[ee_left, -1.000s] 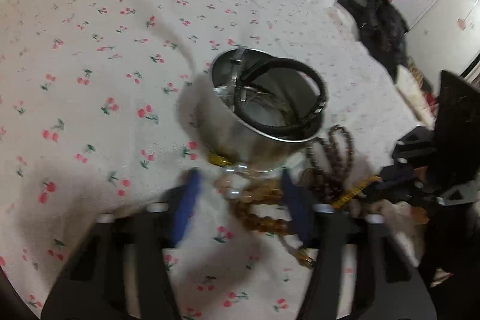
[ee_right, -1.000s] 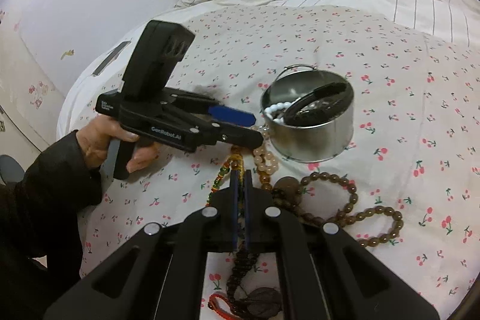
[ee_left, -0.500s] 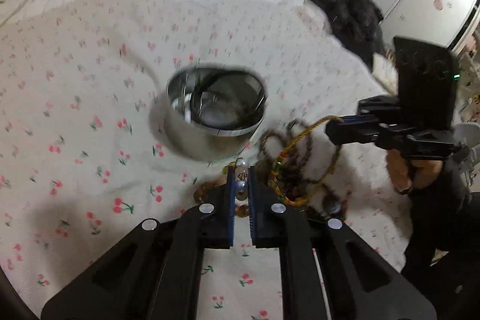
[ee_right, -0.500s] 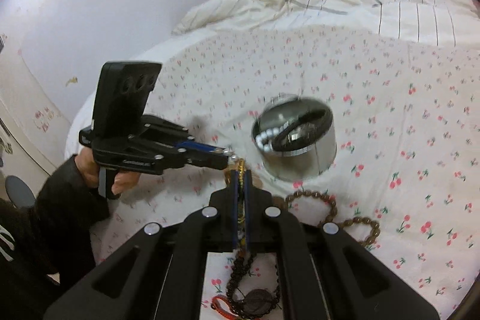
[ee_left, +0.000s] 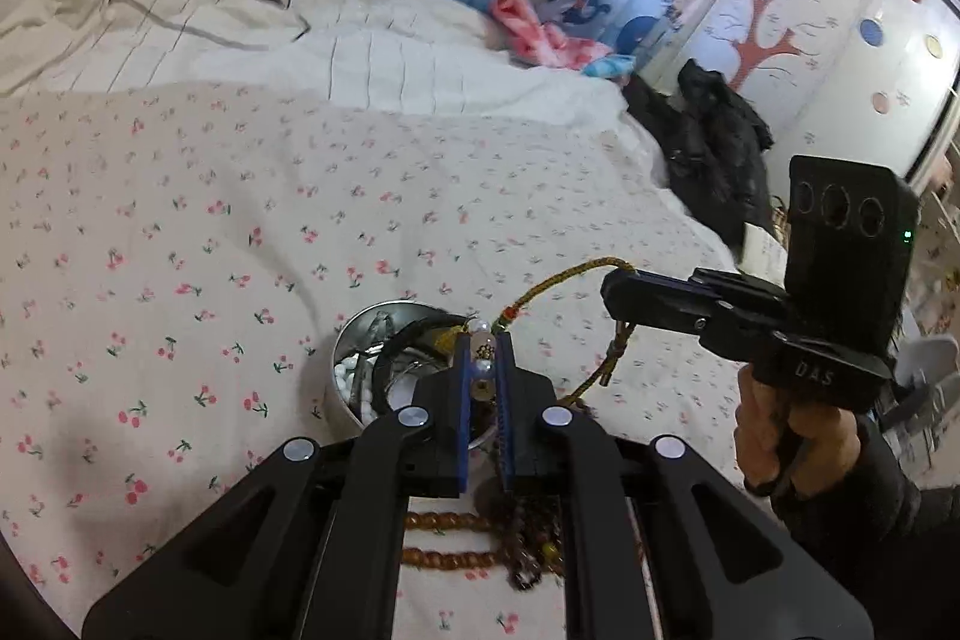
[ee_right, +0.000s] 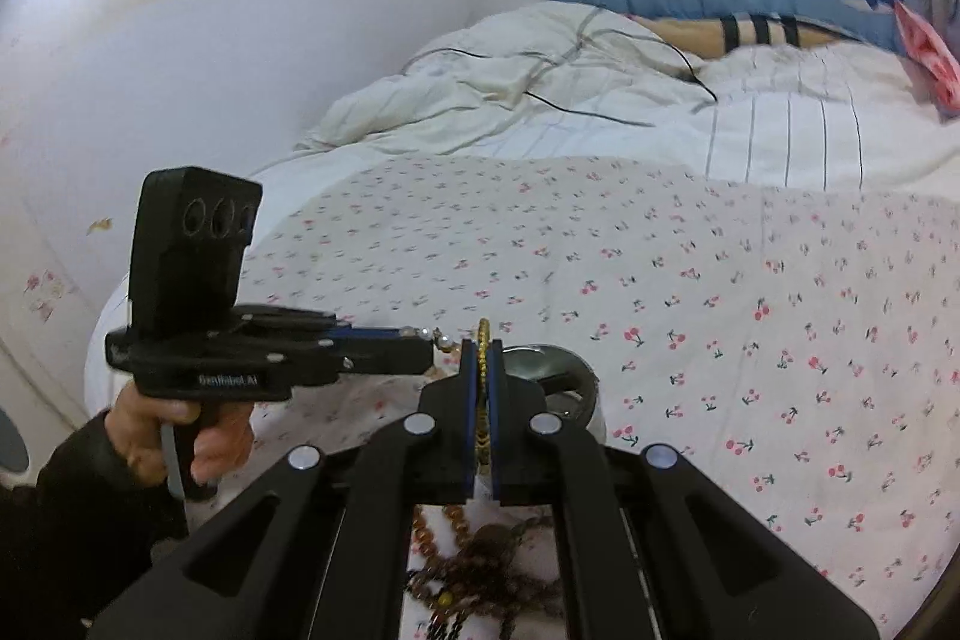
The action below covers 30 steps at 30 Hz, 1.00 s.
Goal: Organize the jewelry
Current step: 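Hold both gold pieces over the tin and open both grippers to drop them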
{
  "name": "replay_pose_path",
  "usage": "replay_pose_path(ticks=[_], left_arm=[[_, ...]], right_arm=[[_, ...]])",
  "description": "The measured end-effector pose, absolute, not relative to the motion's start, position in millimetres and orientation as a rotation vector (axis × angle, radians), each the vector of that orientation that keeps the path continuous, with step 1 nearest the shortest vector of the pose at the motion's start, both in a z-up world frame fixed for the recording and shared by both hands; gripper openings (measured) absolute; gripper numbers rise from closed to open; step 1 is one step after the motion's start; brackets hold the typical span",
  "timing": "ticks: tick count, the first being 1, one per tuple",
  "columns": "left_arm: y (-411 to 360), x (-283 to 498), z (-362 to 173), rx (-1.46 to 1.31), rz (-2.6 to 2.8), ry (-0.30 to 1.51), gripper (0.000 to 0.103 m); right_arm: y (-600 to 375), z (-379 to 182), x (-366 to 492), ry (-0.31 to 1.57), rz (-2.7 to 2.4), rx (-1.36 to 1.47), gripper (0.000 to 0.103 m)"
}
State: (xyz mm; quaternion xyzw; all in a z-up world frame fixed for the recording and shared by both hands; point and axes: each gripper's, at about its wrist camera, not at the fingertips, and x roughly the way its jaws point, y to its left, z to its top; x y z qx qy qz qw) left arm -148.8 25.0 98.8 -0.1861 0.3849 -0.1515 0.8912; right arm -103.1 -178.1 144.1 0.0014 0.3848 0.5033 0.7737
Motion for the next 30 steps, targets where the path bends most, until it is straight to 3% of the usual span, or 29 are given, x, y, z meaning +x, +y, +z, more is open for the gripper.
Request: replay_pose_path(ticks=[6,8,10,12,13,14,16,22,30], left_arm=[[25.2,-138.2,61.7,-0.380,-0.221,0.909,0.008],[29.9,-138.8,58.6,-0.400,-0.207,0.936,0.015],[33.8,-143.6,64.5,-0.397,-0.168,0.930,0.044],[37.2,-150.3,72.4,-0.400,-0.139,0.896,0.058],[38.9,-153.9,76.8,-0.402,-0.129,0.884,0.061],[40.4,-156.6,80.4,-0.404,-0.126,0.876,0.062],[43.4,-162.5,86.9,-0.418,-0.117,0.857,0.068],[40.5,-179.8,95.0,-0.429,-0.121,0.857,0.070],[11.7,-204.4,69.6,-0.338,-0.163,0.999,0.070]], right_arm=[[-166.8,103.5,-86.7,0.933,1.022,0.043,0.004],[-160.3,91.5,-85.1,0.985,1.018,0.017,0.004],[-157.0,83.7,-87.0,1.004,1.005,-0.025,0.005],[-159.0,84.0,-88.4,0.993,1.001,-0.026,0.010],[-159.6,85.1,-88.8,0.987,1.003,-0.027,0.020],[-160.8,88.8,-91.1,0.969,1.008,-0.024,0.041],[-164.2,97.0,-95.6,0.921,0.980,-0.035,0.059],[-169.4,93.4,-90.1,0.971,0.957,-0.015,0.059],[-211.4,98.4,-137.9,0.992,0.986,-0.034,0.059]])
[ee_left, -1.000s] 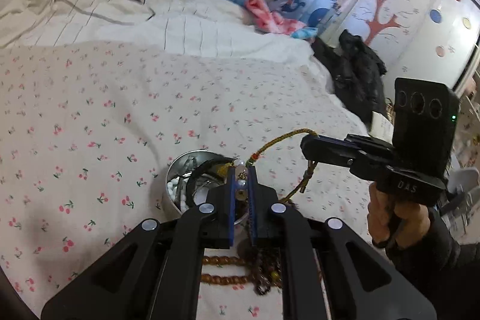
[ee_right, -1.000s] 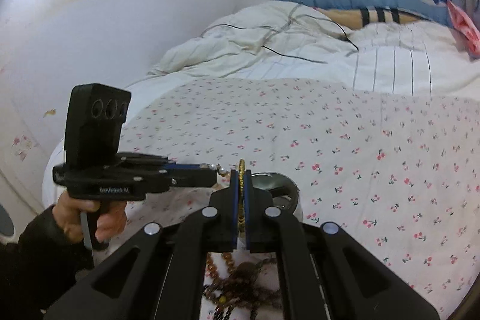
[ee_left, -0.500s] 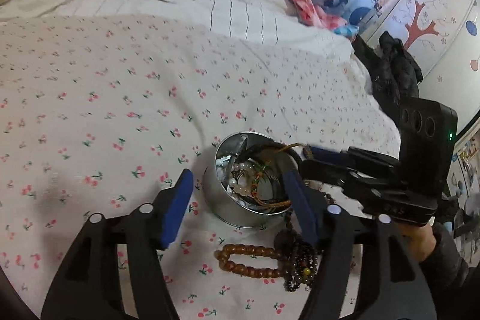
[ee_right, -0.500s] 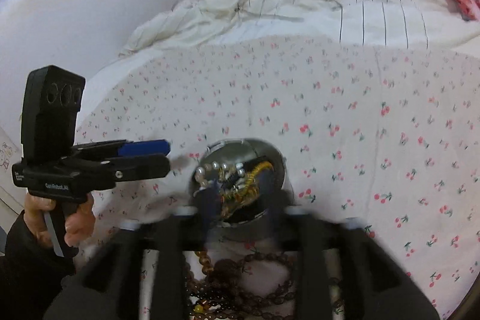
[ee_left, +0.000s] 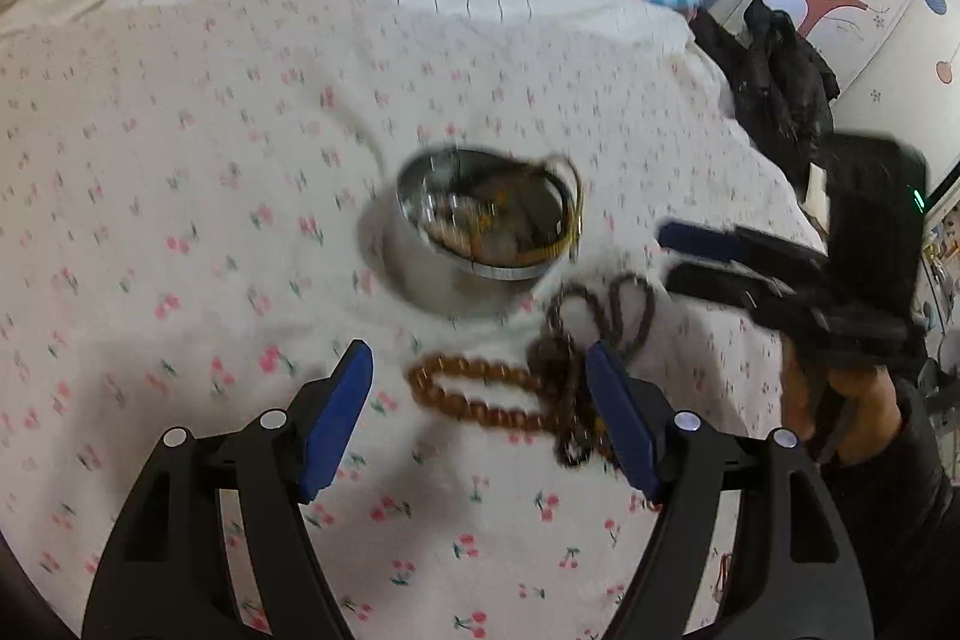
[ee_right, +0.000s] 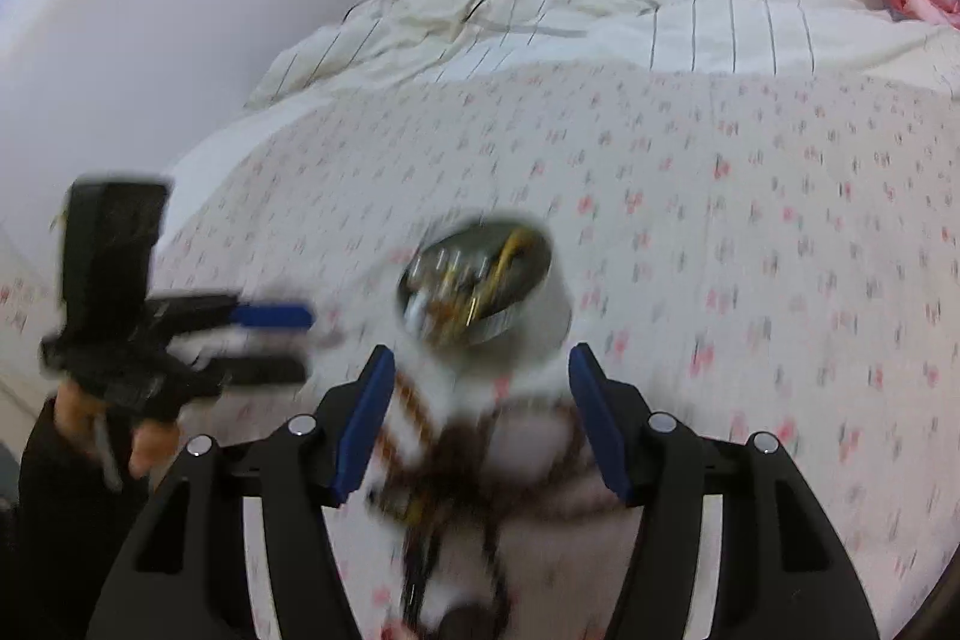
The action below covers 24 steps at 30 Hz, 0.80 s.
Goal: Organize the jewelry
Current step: 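Hold both gold pieces over the tin and open both grippers to drop them, then reach the left gripper down around the amber bead strand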
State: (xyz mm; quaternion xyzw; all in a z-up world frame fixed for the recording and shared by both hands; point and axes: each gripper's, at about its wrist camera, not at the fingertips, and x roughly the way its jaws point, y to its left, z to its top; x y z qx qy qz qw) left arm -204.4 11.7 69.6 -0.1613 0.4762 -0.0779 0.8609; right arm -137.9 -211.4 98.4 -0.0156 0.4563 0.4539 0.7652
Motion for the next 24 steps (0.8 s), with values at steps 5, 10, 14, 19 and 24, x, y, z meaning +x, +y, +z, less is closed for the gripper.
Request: replay_pose_path(ticks=[5,10,14,19,24], left_arm=[[25.0,-209.3,50.6,-0.487,-0.176,1.050,0.070],[38.9,-210.1,32.4,-0.611,-0.186,1.059,0.070],[31.6,-206.5,25.6,-0.601,-0.200,1.077,0.070],[20.3,-200.5,17.4,-0.566,-0.198,1.115,0.070],[15.8,-194.1,11.7,-0.550,-0.193,1.123,0.071]], right_arm=[[-227.8,86.7,-171.6,1.032,1.006,-0.164,0.059],[-237.3,74.2,-167.5,1.085,1.046,-0.156,0.059],[-239.5,67.9,-173.9,1.117,1.132,-0.191,0.059],[-248.0,64.8,-174.4,1.156,1.193,-0.204,0.059],[-250.5,64.4,-170.5,1.154,1.179,-0.181,0.059]])
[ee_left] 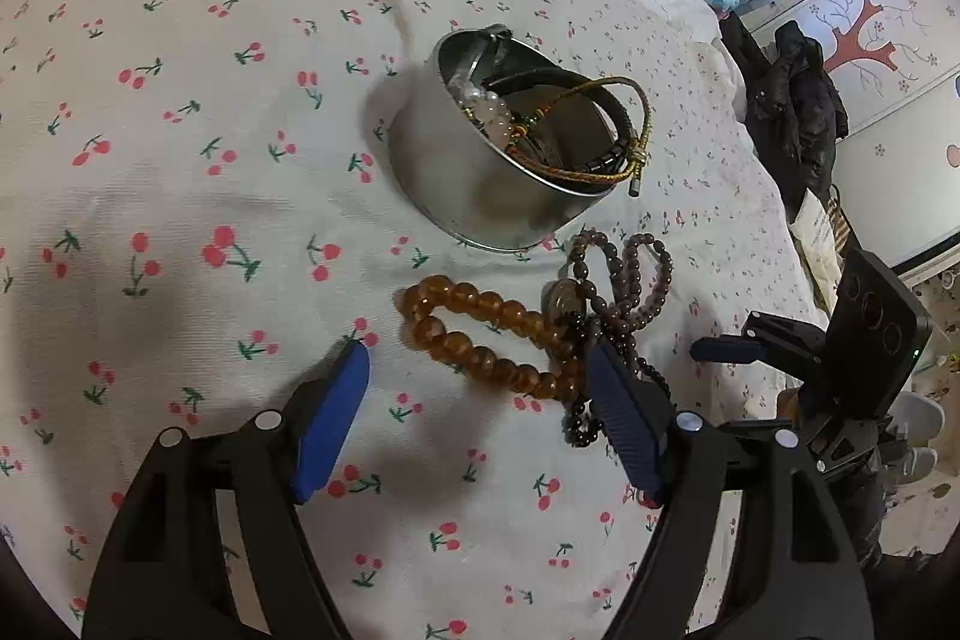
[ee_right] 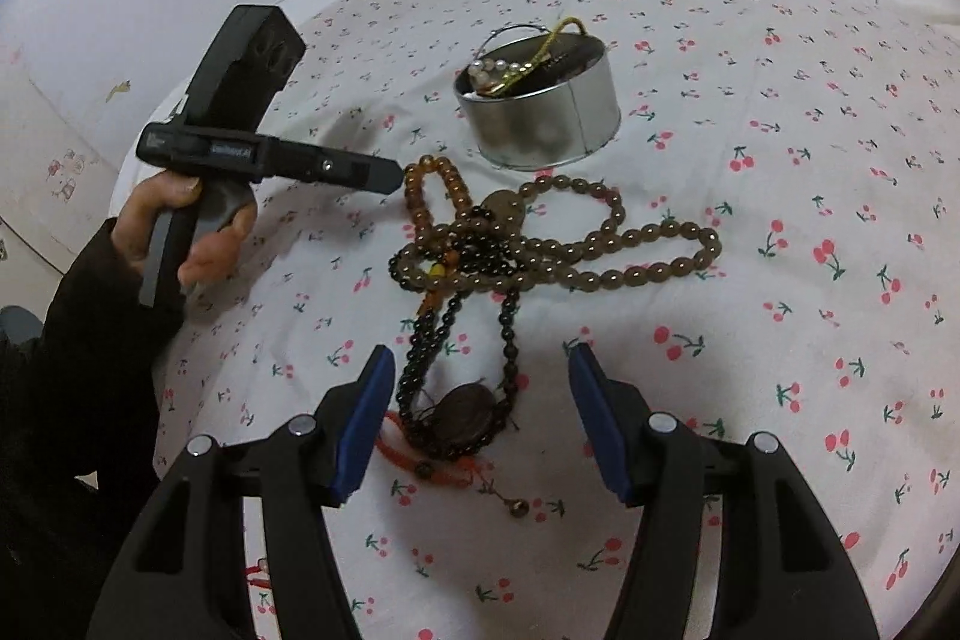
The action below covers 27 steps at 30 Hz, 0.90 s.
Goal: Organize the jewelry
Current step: 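Reach the left gripper down around the amber bead strand, then grasp the amber strand with the left gripper while the right grasps a dark bead strand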
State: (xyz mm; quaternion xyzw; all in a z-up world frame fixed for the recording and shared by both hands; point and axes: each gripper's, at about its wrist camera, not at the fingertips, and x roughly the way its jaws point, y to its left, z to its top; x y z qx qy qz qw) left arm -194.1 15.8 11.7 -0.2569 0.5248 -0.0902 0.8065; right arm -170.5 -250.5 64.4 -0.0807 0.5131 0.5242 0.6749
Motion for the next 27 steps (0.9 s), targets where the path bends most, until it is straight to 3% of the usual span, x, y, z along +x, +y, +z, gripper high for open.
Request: replay_pose_path(ticks=[5,10,13,18,27], left_arm=[[6.6,-193.5,13.6,-0.516,-0.202,1.100,0.066],[9.9,-189.3,8.9,-0.502,-0.162,1.112,0.028],[10.3,-190.3,10.8,-0.481,-0.160,1.100,0.016],[-5.1,-191.1,23.0,-0.376,-0.183,1.086,0.011],[35.3,-207.4,52.5,-0.544,-0.226,0.967,0.011]], right_arm=[[-254.3,61.5,-158.2,1.140,1.116,-0.151,0.059],[-256.8,61.3,-159.4,1.164,1.166,-0.136,0.059],[-253.2,60.5,-166.0,1.174,1.188,-0.185,0.059],[-259.9,60.9,-164.5,1.184,1.198,-0.178,0.059],[-246.3,51.5,-176.3,1.193,1.237,-0.206,0.059]])
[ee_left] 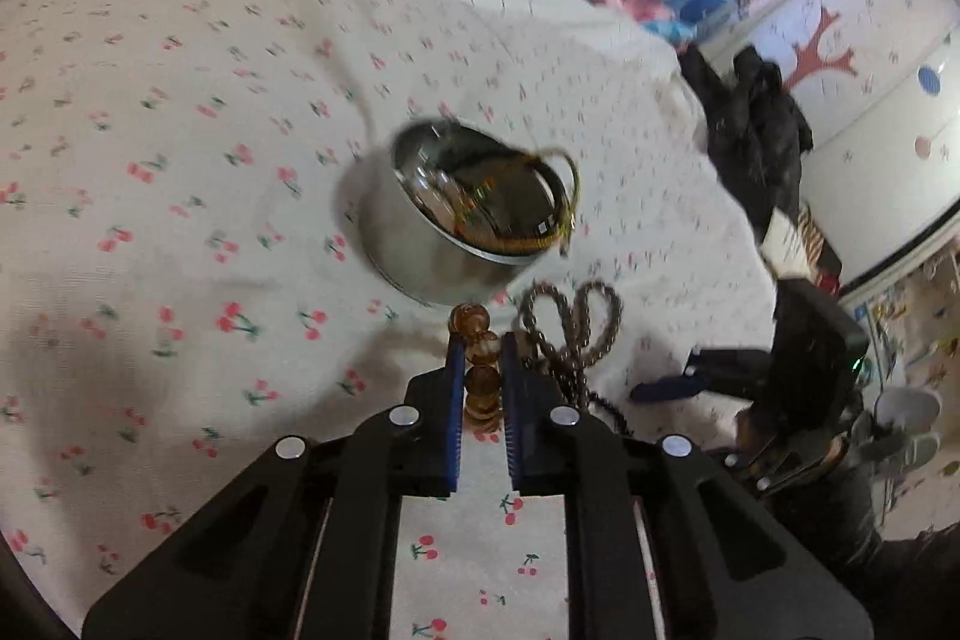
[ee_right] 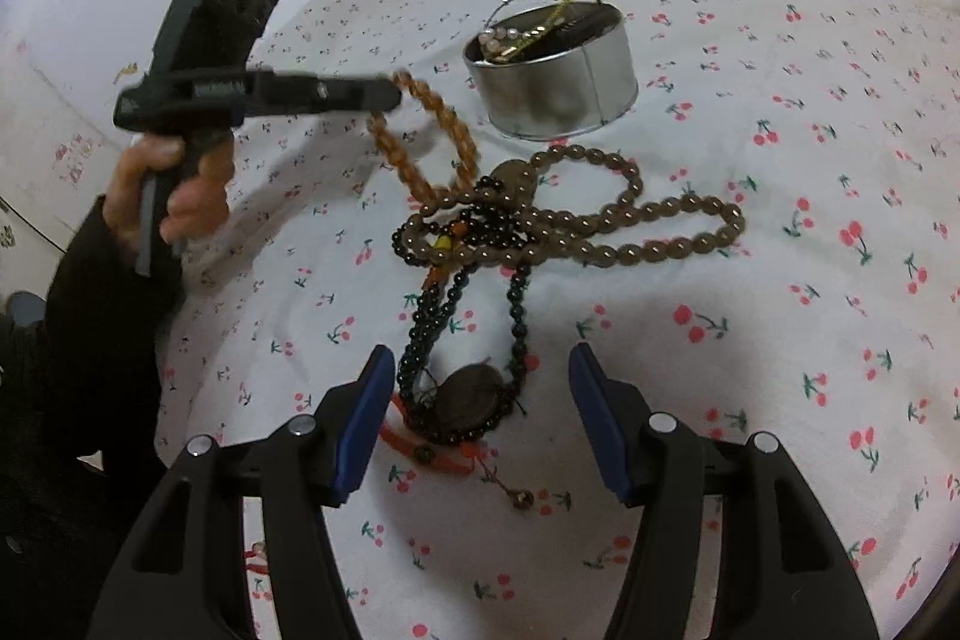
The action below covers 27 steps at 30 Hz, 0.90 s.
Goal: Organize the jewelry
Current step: 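Grasp the amber strand with the left gripper while the right grasps a dark bead strand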
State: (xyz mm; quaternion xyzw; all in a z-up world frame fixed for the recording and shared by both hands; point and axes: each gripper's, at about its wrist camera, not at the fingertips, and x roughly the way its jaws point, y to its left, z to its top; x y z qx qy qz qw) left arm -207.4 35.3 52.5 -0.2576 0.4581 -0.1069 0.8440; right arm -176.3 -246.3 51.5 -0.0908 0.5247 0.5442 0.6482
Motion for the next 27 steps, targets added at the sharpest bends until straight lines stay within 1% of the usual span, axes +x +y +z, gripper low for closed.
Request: replay_pose_path(ticks=[3,9,12,22,27], left_arm=[[44.5,-211.2,58.2,-0.557,-0.217,0.949,0.011],[46.5,-210.3,53.1,-0.548,-0.215,0.972,0.011],[43.7,-209.5,52.2,-0.541,-0.220,0.978,0.011],[41.7,-206.8,47.1,-0.540,-0.230,0.991,0.011],[40.3,-205.9,45.3,-0.535,-0.238,0.996,0.011]], right_arm=[[-240.4,58.0,-183.9,1.158,1.283,-0.205,0.059],[-232.7,52.1,-192.9,1.192,1.325,-0.232,0.059],[-228.9,52.7,-194.0,1.175,1.314,-0.248,0.059],[-238.5,56.6,-156.2,1.087,1.098,-0.139,0.059],[-218.1,57.4,-152.7,1.039,1.093,-0.230,0.059]])
